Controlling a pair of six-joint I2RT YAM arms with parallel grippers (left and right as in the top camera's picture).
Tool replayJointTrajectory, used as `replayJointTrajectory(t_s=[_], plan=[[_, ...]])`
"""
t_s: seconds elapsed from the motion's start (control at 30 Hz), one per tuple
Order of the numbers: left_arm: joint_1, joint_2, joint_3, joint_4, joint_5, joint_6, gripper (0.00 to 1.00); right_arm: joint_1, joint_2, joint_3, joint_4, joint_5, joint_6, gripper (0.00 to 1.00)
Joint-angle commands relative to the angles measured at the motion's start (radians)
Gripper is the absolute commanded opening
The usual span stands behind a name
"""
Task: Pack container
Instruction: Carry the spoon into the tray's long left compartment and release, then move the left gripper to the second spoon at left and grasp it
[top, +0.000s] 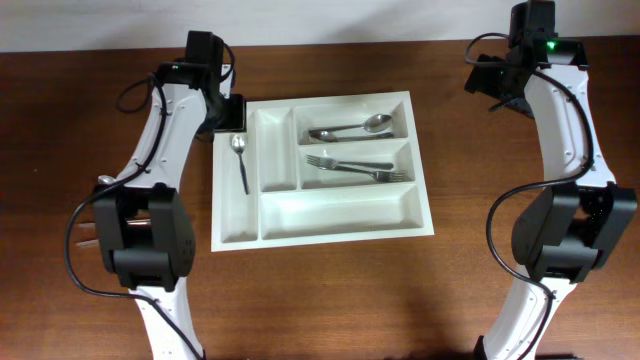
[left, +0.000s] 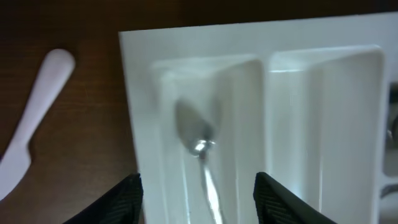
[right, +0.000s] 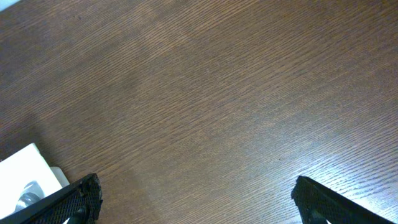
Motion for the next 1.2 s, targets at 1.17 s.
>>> replayJointTrajectory(t_s=[1.17], plan=[[0.499,0.012,-0.293,0.116,-0.279,-0.52,0.64,0.003,0.009,-0.005,0.003,0.009,0.012,0.99]])
